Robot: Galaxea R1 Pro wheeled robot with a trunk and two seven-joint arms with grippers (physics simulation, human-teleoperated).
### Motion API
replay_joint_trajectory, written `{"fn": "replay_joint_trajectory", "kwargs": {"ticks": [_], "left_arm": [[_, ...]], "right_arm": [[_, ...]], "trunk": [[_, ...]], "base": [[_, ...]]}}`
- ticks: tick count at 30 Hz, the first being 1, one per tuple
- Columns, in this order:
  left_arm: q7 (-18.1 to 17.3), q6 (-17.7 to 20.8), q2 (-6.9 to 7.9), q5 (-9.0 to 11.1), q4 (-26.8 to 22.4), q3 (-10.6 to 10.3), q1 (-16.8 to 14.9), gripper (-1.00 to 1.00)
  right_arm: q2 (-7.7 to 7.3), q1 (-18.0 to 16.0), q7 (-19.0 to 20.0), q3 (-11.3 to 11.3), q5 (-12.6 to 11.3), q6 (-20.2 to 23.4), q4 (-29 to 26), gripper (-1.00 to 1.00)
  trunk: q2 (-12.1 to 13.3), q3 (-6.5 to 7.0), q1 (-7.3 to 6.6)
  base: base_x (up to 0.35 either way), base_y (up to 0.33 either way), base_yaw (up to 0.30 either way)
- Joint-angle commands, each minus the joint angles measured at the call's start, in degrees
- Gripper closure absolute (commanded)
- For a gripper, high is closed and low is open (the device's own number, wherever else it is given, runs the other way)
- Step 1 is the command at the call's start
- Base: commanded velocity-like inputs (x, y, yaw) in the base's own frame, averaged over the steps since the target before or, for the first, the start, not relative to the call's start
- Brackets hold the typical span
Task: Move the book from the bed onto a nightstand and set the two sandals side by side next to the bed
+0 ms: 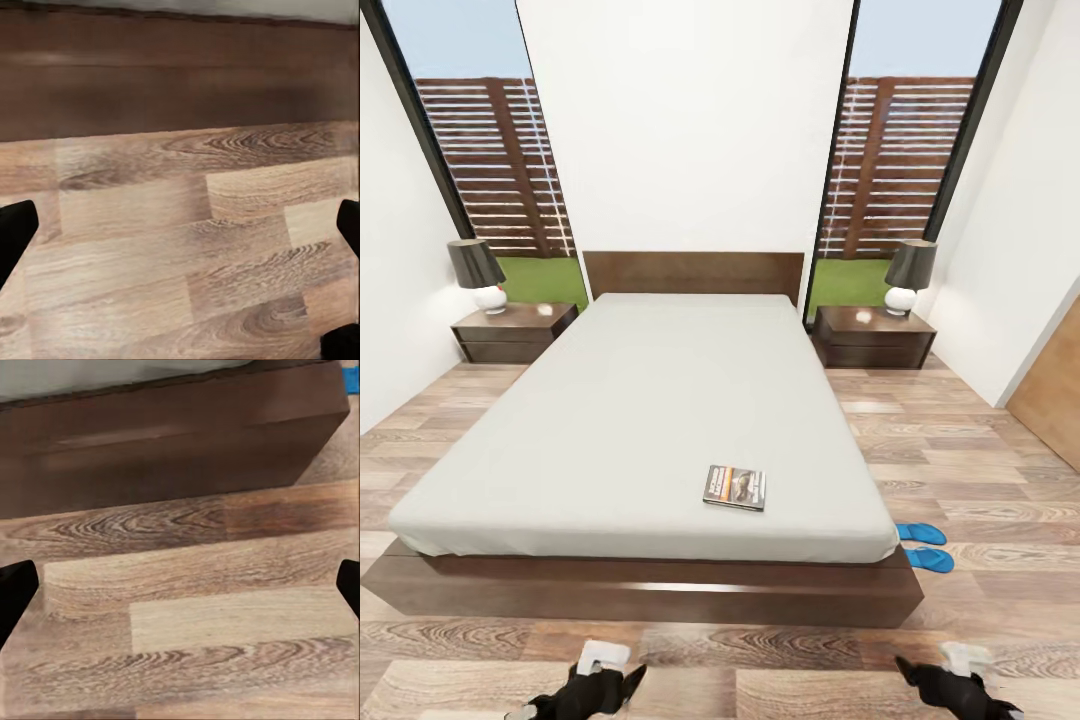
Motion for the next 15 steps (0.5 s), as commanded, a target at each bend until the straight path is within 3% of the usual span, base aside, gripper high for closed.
{"fn": "replay_joint_trajectory", "kwargs": {"ticks": [1, 2, 5, 9, 12, 15], "left_arm": [[-0.22, 3.68, 0.0, 0.35, -5.06, -0.25, 0.04, -1.0], [-0.25, 5.5, -0.02, 0.38, -7.39, -0.28, 0.04, -1.0], [-2.13, 15.29, -0.09, 1.08, -20.98, -0.37, 0.04, -1.0], [-7.39, 19.34, -0.07, 3.93, -27.28, -0.34, 0.02, -1.0], [-10.96, 22.57, -0.01, 7.14, -31.1, -0.25, -0.18, -1.0], [-11.98, 26.02, -0.12, 8.69, -35.27, -0.26, -0.34, -1.0]], "right_arm": [[-1.02, -0.04, 0.17, 0.52, -0.77, 2.18, -3.45, -1.0], [-1.57, -0.05, 0.18, 0.51, -0.84, 3.58, -4.98, -1.0], [-4.96, -0.01, 0.21, 0.34, -1.18, 12.66, -13.12, -1.0], [-7.14, 0.0, 0.27, 0.17, -1.64, 16.47, -19.88, -1.0], [-8.36, 0.01, 0.28, -1.31, -4.85, 22.22, -25.36, -1.0], [-9.96, 0.01, 0.35, -4.8, -9.04, 32.35, -30.43, -1.0]], "trunk": [[-0.03, -0.07, 0.0], [-0.03, -0.07, 0.0], [-0.03, -0.07, 0.0], [-0.03, -0.07, 0.0], [-0.03, -0.07, 0.0], [-0.03, -0.07, 0.0]], "base": [[0.0, 0.0, 0.0], [0.0, 0.0, 0.0], [0.0, 0.0, 0.0], [0.0, 0.0, 0.0], [0.0, 0.0, 0.0], [0.0, 0.0, 0.0]]}}
